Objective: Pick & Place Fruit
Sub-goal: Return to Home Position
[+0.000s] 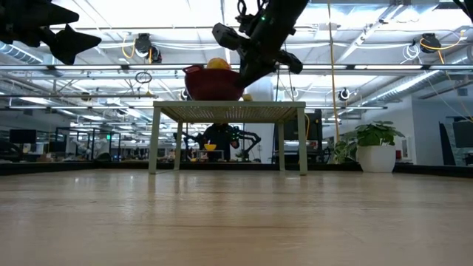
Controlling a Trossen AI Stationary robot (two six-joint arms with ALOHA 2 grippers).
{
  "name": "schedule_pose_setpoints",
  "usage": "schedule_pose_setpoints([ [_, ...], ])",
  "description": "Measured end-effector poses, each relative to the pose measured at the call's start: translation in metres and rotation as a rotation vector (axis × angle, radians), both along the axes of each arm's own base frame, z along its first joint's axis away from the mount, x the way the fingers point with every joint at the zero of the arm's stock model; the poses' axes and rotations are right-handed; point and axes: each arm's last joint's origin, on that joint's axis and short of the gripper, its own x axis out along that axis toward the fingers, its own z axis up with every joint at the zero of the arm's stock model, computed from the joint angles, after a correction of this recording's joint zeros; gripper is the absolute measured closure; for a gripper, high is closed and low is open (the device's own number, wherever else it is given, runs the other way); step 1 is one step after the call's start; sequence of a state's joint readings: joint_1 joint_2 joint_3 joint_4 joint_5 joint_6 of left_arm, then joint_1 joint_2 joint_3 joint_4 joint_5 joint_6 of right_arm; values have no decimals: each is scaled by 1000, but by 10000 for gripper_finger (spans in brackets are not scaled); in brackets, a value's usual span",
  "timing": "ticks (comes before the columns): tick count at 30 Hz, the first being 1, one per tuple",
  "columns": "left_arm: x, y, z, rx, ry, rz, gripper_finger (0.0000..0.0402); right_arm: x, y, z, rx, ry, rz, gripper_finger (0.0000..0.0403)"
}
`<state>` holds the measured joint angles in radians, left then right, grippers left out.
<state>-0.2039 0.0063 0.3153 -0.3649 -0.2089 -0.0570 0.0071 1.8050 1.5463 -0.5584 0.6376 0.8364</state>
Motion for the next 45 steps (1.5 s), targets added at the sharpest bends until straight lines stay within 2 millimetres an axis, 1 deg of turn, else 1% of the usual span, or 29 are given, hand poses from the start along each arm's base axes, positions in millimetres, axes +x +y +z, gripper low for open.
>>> schedule_pose_setpoints([
  [13,0,0,0,0,0,0,91,0,-2,0,-14,0,-12,403],
  [20,0,0,0,0,0,0,92,1,-3,1,18,-25,-8,403],
  [29,0,0,0,0,0,0,92,1,-15,1,47,-37,-37,403],
  [45,0,0,0,0,1,-1,91,-1,-24,-1,71,-24,-51,403],
])
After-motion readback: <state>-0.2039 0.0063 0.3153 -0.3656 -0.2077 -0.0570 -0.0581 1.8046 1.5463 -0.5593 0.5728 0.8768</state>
